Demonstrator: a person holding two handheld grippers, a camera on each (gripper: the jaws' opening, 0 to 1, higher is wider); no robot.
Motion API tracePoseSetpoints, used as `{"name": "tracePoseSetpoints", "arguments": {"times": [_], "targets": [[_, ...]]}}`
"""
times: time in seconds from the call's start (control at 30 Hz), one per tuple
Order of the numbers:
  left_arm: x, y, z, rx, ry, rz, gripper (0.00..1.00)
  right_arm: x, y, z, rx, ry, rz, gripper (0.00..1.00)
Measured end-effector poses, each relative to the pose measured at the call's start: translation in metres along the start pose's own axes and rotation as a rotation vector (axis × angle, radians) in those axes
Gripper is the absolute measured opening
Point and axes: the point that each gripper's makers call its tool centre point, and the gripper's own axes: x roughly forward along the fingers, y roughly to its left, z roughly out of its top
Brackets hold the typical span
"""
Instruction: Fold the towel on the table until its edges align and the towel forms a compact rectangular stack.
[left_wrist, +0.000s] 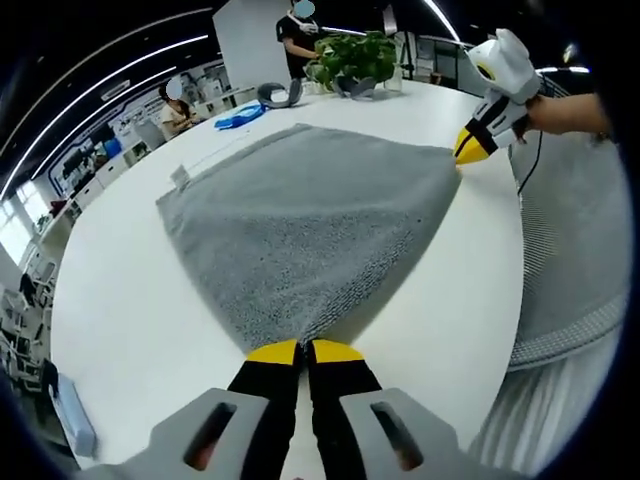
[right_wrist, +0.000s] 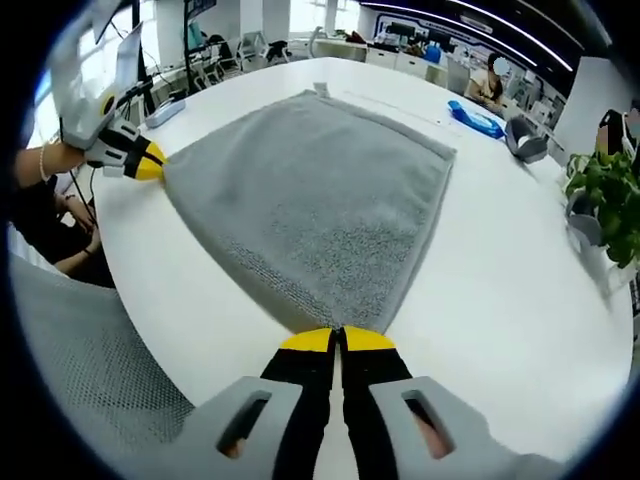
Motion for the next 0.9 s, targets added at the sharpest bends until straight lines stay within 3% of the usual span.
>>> {"name": "tracePoseSetpoints", "arguments": {"times": [0.53,0.9], "targets": [[-0.036,0.011,0.032,-0.013,-0.059,0.051,0.02,-0.027,-0.001,0.021,-0.003,-0.061,-0.010,0.00],[-0.060,0.011,0.054,0.030,-0.093,0.085,0.02,-0.049,-0.008,0.036,0.004,-0.112,-0.030,0.00]]}}
